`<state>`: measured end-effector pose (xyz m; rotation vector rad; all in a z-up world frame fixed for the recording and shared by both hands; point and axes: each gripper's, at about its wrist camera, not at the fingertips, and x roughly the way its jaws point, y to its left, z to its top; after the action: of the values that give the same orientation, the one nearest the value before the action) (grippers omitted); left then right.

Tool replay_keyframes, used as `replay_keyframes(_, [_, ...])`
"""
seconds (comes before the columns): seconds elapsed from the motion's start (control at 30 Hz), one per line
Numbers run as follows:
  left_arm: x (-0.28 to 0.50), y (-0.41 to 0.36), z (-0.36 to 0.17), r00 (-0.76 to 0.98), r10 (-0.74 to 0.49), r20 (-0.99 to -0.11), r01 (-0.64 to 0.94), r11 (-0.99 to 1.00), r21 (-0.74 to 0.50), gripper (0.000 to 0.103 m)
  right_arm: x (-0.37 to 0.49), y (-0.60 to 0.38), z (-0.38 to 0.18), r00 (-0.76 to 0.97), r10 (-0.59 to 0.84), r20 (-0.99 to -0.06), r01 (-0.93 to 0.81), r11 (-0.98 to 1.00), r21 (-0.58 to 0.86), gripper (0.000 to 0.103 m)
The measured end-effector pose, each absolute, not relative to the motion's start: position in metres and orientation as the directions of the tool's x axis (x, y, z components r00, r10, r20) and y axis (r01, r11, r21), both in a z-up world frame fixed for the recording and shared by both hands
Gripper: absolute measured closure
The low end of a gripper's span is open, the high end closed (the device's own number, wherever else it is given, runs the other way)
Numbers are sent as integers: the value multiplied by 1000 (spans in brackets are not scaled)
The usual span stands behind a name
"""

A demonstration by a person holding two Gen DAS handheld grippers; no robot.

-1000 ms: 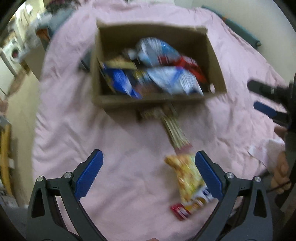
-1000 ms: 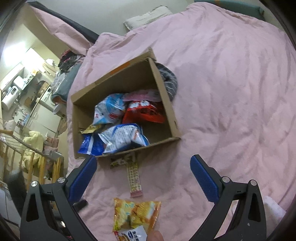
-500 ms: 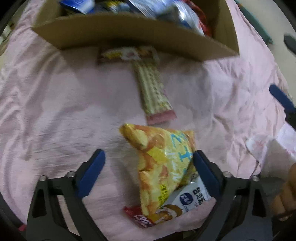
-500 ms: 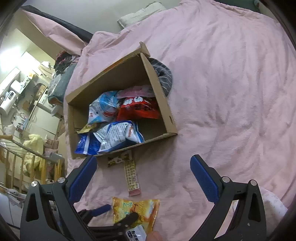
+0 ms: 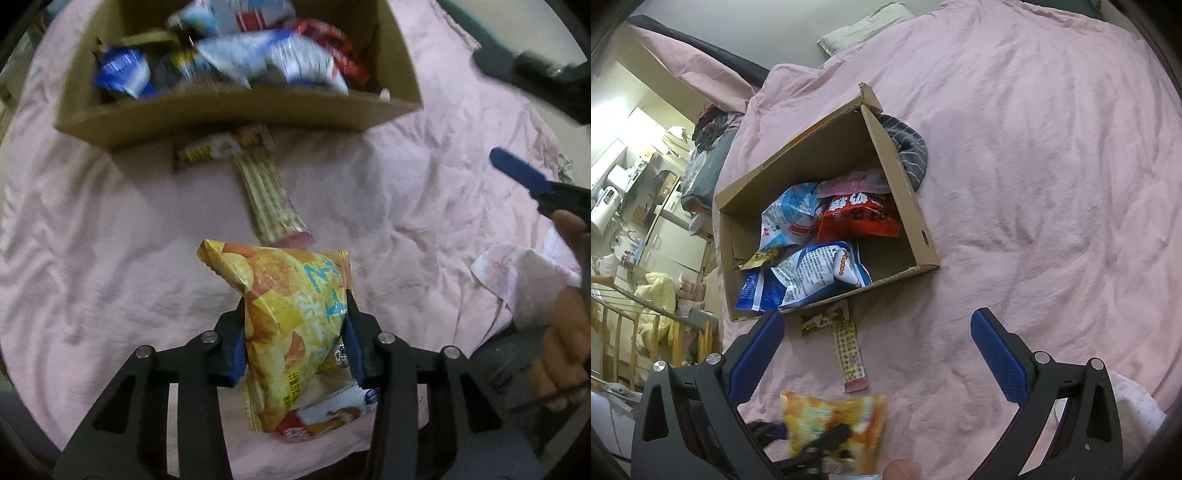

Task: Organize snacks
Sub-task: 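Lift the yellow chip bag with left tool while right tool grasps the beige wafer bar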

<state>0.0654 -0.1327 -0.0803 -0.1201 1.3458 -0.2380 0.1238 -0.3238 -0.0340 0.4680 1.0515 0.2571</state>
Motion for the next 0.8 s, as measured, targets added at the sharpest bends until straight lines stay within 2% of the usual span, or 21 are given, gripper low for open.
replay_keyframes(0.33, [76,-65,-18,392,-161,-906,70,987,-145,65,127,-317,-44,442,404,-801,29,886,463,0])
replay_keyframes(0.5, [72,-28,-9,458,-72,-886,74,996,-43,65,130,-301,-54,413,354,-839,8,920,392,0])
replay_keyframes(0.67, [71,3,-21,452,-74,-889,24,997,-71,64,133,-273,-71,358,305,-882,-35,949,314,0])
replay_keyframes(0.8, [74,24,-35,412,-103,-905,-60,988,-140,64,138,-246,-87,307,279,-910,-82,960,267,1])
